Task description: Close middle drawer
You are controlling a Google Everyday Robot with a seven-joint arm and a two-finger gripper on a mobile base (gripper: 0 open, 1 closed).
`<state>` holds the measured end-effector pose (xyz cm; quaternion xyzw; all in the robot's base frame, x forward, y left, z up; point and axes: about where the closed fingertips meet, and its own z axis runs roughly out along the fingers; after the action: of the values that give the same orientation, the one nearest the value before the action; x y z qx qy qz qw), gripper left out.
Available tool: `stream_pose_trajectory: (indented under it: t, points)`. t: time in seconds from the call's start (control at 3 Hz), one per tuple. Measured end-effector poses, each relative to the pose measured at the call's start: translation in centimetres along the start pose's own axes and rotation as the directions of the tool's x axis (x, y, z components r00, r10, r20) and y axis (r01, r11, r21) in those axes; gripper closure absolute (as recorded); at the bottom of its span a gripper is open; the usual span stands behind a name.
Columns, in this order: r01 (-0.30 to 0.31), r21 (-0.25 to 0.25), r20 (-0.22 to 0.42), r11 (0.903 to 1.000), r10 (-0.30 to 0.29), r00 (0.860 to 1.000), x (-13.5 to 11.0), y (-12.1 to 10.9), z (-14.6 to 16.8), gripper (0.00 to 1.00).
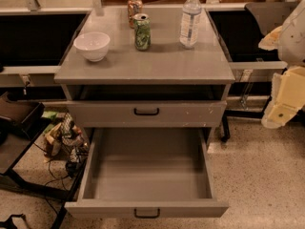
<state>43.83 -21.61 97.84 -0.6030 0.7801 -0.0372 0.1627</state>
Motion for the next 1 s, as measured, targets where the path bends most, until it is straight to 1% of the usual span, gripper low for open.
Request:
stream_pose_trajectory:
  t: [0.33, 0.67, 1.0]
  points:
    - [0.001, 0.008, 0.003, 1.0, -0.001, 1.0, -0.1, 0.0, 0.0, 0.0]
    - [-0.029, 0.008, 0.001, 0.9996, 0.029, 1.0, 0.4, 1.5, 2.0, 0.0]
    - [-0.11, 0.059, 0.033, 0.9922, 0.108, 0.994, 1.1, 5.2, 4.1, 0.0]
